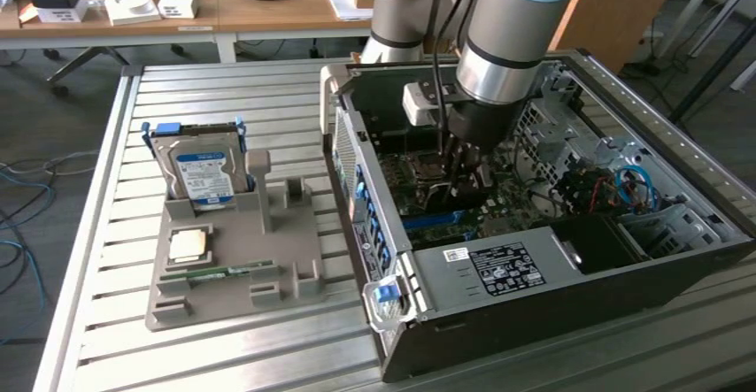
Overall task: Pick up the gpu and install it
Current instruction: 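Insert the gpu into the slot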
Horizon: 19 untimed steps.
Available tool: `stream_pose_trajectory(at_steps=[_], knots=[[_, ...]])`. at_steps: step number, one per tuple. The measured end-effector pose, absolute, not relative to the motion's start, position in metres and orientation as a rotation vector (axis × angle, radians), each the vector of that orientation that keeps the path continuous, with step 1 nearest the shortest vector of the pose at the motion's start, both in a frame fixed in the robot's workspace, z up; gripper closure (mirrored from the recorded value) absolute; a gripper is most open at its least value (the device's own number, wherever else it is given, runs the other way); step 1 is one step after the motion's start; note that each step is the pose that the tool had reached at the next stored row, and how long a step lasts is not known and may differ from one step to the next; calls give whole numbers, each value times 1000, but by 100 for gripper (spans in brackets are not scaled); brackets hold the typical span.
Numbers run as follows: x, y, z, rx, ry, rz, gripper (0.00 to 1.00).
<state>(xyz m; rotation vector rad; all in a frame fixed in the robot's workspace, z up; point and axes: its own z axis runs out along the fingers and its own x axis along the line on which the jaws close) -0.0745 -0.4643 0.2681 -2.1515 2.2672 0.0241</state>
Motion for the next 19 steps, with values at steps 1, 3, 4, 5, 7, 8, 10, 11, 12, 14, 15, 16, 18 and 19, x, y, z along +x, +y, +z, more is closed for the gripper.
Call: stream_pose_trajectory(at_steps=[1, 3, 4, 5, 7, 8, 10, 11, 12, 14, 15, 16, 18, 19], knots=[[-75, -464, 268, -2152, 2267, 24, 74], [-75, -464, 268, -2152, 2267, 24, 74], [-75, -464, 267, -2152, 2267, 24, 74], [-75, -464, 267, -2152, 2267, 24, 74], [-75, -464, 267, -2152, 2267, 24, 74], [-75, -464, 267, -2152, 2267, 24, 74], [-75, -464, 266, -2151, 2267, 24, 74], [-75, -464, 266, -2152, 2267, 24, 74], [-75, -464, 266, -2152, 2267, 24, 74], [-75, -464, 266, -2152, 2267, 24, 74], [-75, -464, 266, -2152, 2267, 24, 74], [-75, -464, 266, -2152, 2267, 24, 74], [-75, -464, 266, -2152, 2267, 24, 74], [-75, -464, 265, -2151, 2267, 24, 74]])
